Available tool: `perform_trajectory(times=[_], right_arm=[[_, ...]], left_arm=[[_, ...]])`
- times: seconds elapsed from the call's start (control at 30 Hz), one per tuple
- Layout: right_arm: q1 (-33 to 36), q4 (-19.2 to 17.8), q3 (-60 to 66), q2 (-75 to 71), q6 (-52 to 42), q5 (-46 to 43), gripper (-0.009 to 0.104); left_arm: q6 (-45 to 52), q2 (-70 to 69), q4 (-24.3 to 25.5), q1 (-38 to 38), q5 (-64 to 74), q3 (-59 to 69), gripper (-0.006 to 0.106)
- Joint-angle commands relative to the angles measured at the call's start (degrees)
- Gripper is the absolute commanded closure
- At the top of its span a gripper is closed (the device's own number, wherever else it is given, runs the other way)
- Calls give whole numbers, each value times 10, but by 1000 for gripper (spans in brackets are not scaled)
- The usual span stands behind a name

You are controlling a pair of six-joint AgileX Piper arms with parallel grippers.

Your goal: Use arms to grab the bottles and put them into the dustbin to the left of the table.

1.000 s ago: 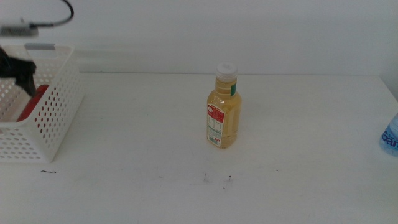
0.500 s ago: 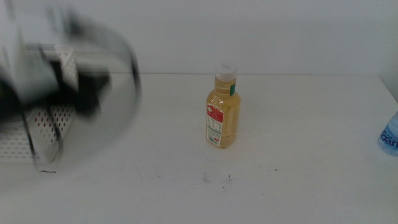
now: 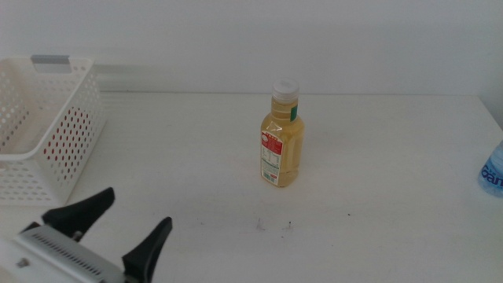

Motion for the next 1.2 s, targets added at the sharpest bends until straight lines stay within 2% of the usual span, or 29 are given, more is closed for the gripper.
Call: perform_trajectory(times=[0.0,0.1,0.4,0.73,0.9,1.07,1.17], right_arm=[[-3,-5,2,-3,1,0,5],[-3,-5,2,-3,1,0,5],[-3,-5,2,-3,1,0,5],[-3,-5,2,-3,1,0,5],[-3,-5,2,-3,1,0,5],[-3,-5,2,-3,1,0,5],[-3,-5,2,-3,1,0,5]], left_arm=[[-43,41,19,-4,-37,2,7],[-88,103,44,-4,-68,2,7],[-130,279,60,-4,-156,-62,7],[-173,449,94,8,-172,-207,7],[-213,501,168,38,-167,-253,7],[-258,536,317,106,-139,-293,7],[-264,553,342,132,-138,-317,7]])
